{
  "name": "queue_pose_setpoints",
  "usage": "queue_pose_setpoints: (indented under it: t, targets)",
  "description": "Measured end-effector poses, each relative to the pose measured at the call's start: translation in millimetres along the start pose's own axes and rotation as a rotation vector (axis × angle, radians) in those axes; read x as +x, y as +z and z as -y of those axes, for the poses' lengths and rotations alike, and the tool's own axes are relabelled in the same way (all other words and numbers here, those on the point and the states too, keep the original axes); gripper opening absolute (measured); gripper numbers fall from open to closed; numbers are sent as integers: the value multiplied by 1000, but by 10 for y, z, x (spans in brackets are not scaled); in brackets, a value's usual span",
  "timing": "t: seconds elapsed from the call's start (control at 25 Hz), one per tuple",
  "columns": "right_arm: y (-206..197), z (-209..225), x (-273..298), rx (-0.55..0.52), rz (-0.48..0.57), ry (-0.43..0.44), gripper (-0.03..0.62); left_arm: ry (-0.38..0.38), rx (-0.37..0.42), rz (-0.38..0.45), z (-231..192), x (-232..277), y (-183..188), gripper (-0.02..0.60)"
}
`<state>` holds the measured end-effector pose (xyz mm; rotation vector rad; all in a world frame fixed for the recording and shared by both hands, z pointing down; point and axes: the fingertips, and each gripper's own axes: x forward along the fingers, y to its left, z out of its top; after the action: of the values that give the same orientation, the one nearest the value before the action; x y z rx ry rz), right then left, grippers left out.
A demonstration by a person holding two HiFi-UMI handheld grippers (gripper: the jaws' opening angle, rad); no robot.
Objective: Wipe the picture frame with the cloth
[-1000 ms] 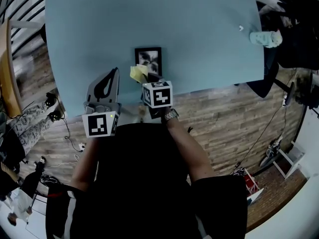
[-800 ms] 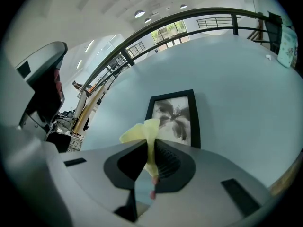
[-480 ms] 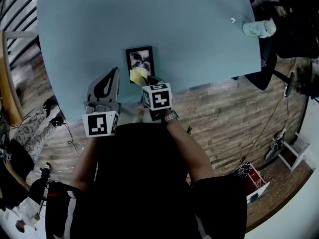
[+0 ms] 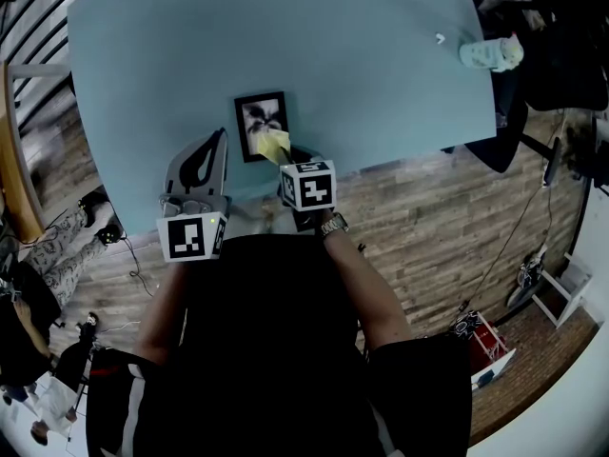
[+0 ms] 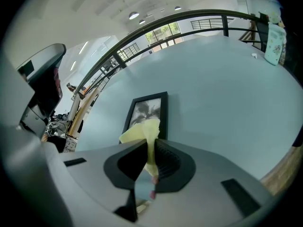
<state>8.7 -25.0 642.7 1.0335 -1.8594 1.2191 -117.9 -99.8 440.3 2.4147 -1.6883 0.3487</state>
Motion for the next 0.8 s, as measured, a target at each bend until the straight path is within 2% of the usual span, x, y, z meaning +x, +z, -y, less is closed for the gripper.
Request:
queue_pose_setpoints:
  t: [0.8]
  targets:
    - [364,171,124,-41,-12,1,37,47,-14,7,-116,185,46,0]
